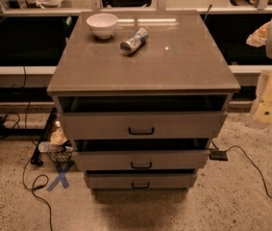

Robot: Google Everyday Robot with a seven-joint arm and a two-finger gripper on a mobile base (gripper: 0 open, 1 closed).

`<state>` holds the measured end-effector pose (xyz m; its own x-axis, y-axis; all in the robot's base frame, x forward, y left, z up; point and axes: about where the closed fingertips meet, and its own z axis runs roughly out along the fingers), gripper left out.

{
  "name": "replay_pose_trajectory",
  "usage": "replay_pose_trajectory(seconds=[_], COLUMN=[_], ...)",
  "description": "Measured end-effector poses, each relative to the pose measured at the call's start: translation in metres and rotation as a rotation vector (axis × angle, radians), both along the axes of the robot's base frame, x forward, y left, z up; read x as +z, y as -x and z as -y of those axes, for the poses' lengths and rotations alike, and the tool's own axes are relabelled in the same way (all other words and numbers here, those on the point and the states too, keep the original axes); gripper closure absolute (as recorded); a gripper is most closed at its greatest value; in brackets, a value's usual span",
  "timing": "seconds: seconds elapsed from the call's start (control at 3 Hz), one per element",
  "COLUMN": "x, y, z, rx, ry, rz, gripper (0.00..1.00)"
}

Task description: Open middle drawer

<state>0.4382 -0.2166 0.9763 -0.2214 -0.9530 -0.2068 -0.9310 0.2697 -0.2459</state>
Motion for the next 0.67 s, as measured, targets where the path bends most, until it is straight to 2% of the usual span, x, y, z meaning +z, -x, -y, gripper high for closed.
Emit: replay_pose_trajectory(seconds=[0.33, 0.67], x=[0.000, -0.023], y=[0.000, 0.003], z=[0.000, -0.003], rx=[0.000, 0.043], ry=[0.000, -0.019], rz=[0.000, -0.018], gripper=[0.00, 0.00])
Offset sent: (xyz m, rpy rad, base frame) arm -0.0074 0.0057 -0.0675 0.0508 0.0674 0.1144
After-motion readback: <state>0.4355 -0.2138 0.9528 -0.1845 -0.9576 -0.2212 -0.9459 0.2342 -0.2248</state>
